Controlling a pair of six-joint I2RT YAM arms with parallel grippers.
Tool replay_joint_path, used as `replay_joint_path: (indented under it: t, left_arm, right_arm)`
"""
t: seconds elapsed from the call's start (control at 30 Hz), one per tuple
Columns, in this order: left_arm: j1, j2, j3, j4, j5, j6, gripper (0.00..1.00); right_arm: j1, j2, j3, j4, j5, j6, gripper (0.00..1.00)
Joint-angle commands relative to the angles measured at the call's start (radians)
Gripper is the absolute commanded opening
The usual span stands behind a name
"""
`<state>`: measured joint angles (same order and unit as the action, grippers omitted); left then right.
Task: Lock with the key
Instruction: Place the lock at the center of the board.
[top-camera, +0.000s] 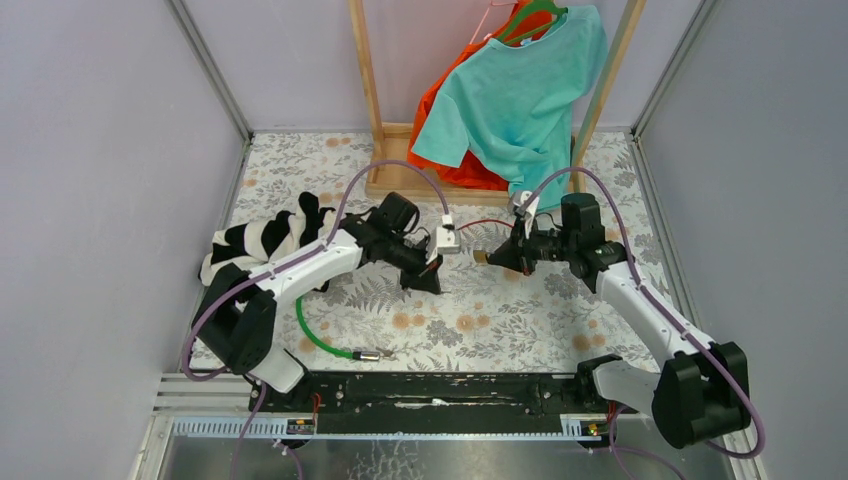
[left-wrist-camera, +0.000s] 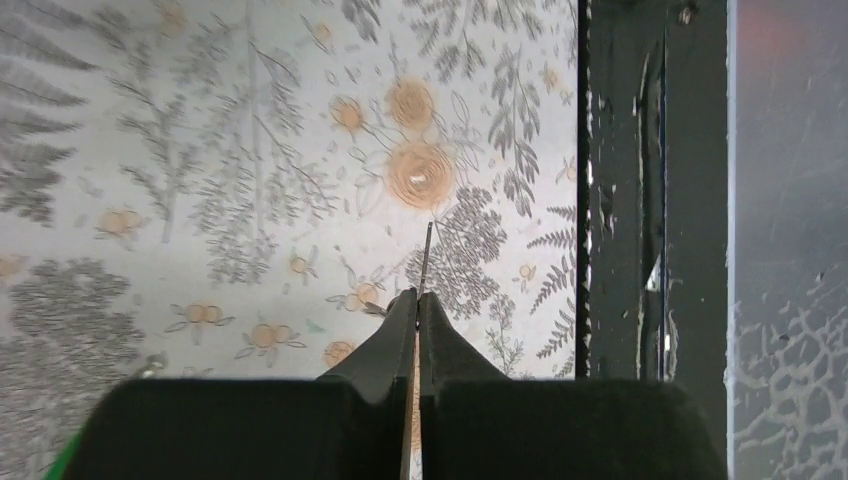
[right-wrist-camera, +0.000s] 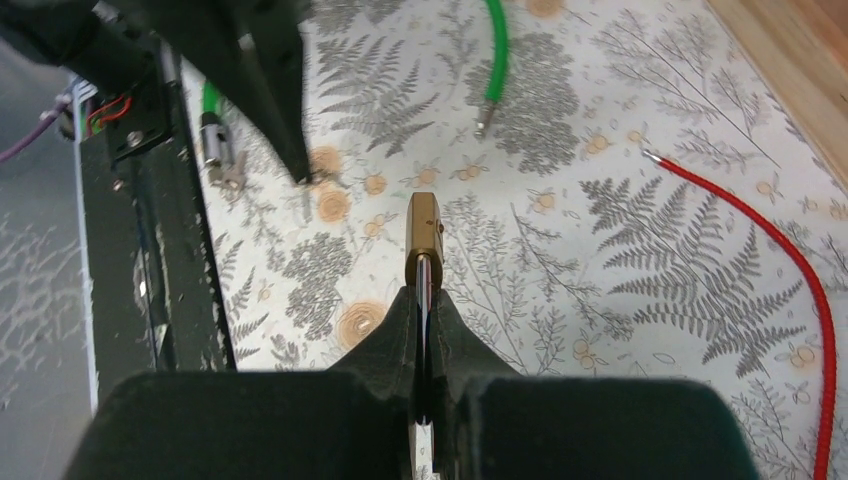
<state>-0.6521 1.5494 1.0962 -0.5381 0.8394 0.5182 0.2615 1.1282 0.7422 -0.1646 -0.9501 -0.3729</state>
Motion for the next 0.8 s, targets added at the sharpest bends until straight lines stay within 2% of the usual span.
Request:
replay_joint_path:
  t: [0.0, 0.2, 0.37, 0.77]
  left_arm:
    - [-0.063, -0.026, -0.075, 0.015, -0.08, 0.081, 0.0]
    - [-0.142, -0.006, -0.101, 0.053, -0.085, 0.064, 0.0]
    - [-0.162, 0.0, -0.105, 0.064, -0.096, 0.063, 0.0]
    - [-0.184, 0.009, -0.088, 0.064, -0.118, 0.083, 0.0]
  right_arm:
    - [-0.004, 0.075, 0.006, 0.153, 0.122, 0.174, 0.0]
    - [0.019, 0.244, 0.052, 0.184, 0.126, 0.297, 0.02]
    - [0.088, 0.383, 0.112, 0.145, 0.125, 0.311, 0.06]
    - [0.095, 0.71, 0.32, 0.017, 0.075, 0.321, 0.13]
